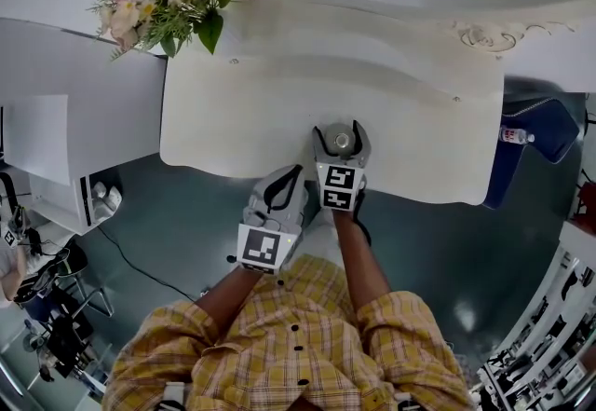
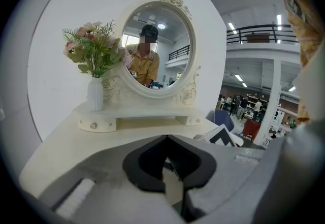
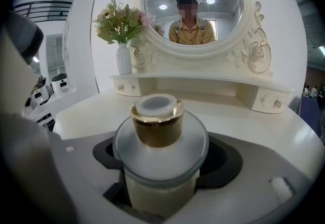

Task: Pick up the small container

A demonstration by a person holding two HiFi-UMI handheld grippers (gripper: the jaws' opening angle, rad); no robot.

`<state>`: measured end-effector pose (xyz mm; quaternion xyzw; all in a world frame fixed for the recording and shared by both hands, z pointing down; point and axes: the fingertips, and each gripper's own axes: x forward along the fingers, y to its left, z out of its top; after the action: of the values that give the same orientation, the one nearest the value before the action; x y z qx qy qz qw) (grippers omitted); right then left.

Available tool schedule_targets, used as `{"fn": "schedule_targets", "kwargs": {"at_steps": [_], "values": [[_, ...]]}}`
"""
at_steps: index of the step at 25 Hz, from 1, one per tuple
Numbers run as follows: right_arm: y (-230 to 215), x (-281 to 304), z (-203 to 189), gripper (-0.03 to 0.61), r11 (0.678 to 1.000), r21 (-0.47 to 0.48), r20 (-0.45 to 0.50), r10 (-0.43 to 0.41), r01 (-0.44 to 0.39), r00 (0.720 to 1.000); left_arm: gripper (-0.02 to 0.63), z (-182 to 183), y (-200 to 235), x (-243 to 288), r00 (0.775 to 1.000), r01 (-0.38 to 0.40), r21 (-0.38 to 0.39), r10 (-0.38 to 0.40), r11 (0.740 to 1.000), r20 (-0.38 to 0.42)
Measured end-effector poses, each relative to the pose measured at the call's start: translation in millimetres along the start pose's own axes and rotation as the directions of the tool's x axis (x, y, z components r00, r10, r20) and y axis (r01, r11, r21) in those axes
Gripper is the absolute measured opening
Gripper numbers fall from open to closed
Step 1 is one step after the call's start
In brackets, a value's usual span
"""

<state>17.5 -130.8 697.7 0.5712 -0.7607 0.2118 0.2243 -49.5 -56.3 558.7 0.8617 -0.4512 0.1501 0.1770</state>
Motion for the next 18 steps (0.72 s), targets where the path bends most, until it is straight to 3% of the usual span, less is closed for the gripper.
{"fn": "schedule_targets", "kwargs": {"at_steps": [4, 18], "values": [[1, 0, 0, 0.334, 1.000, -0.022, 0.003, 0.006, -0.006, 1.000, 0.000, -5, 2, -2, 1.000, -0.009, 0.012, 0.009, 1.000, -0.005], [-7, -10, 11, 0.341, 0.999, 0.007, 0.002, 0.035, -0.035, 0.999, 0.000, -2, -5, -13, 1.000, -0.029, 0.024, 0.029, 0.999, 0.001]]}}
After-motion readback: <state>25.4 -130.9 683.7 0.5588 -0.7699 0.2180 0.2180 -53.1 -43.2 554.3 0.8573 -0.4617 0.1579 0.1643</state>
